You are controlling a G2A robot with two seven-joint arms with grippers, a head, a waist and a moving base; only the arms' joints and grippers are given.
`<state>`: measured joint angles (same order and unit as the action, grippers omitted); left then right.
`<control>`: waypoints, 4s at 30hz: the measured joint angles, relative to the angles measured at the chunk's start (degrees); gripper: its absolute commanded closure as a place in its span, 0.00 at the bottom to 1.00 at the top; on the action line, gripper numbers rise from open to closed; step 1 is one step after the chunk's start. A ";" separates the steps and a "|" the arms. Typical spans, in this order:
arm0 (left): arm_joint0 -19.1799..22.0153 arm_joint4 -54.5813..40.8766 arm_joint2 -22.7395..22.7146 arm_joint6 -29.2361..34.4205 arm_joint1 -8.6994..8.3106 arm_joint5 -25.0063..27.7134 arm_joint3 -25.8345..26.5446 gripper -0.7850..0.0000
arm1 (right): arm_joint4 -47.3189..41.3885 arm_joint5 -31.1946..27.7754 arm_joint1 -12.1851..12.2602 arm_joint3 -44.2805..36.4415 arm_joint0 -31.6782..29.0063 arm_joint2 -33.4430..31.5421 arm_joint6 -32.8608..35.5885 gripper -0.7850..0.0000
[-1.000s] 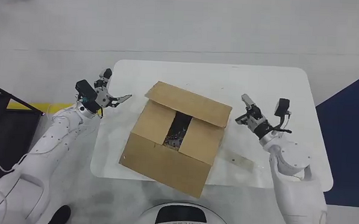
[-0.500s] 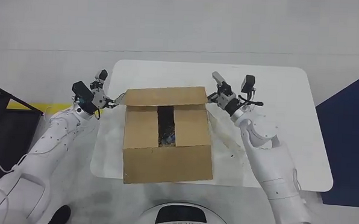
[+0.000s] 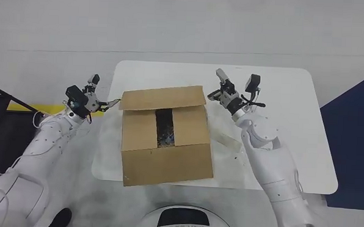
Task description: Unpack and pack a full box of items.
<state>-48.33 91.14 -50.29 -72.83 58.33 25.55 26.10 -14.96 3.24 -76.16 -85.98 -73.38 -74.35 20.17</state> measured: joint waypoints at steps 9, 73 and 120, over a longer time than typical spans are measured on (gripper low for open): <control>1.19 2.79 1.35 0.34 0.70 -0.38 -0.67 0.00 | 1.20 2.55 0.17 -0.86 -0.52 0.52 0.53 0.00; -7.87 8.77 11.30 -15.17 -14.53 -9.31 25.21 0.00 | -5.66 -4.09 1.32 -5.13 -5.91 -7.49 -0.88 0.00; -2.06 -4.20 22.15 -11.14 -13.40 -6.39 27.62 0.00 | -6.62 -6.23 1.55 -8.30 -8.54 -8.37 -2.95 0.00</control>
<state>-50.40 86.94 -28.14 -83.97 44.93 19.16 53.72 -21.58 -2.99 -74.61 -94.28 -81.92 -82.72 17.22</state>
